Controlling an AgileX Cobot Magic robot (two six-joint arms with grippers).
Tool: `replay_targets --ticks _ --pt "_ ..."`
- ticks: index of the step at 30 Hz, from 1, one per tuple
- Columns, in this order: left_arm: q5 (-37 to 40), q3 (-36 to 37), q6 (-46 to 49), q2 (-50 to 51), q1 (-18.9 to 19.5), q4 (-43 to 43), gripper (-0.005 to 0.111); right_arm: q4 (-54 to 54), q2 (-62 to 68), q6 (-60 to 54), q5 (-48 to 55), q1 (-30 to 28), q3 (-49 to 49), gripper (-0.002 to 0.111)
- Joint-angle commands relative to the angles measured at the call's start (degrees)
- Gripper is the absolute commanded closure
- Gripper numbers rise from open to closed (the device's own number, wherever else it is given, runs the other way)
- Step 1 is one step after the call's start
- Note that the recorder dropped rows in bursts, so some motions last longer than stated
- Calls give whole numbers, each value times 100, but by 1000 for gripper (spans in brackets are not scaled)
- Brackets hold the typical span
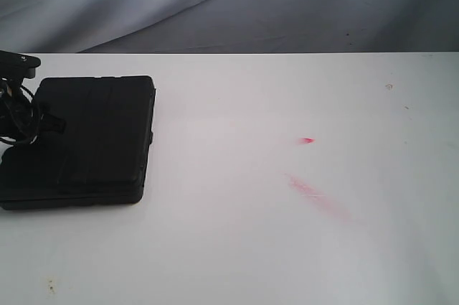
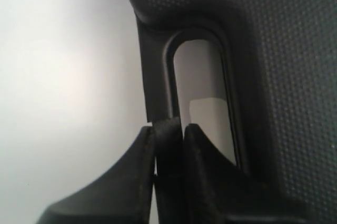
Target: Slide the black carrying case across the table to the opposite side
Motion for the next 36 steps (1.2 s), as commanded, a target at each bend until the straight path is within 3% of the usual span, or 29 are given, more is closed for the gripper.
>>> replay_targets --ticks 1,19,36 --pt "-115 5 147 -93 2 -64 107 33 -30 -16 -20 -40 23 108" --pt "-138 5 357 -93 -13 -896 107 33 -30 -16 -20 -40 23 108" --pt "-138 5 448 -93 -128 -952 107 33 -30 -16 -20 -40 23 108"
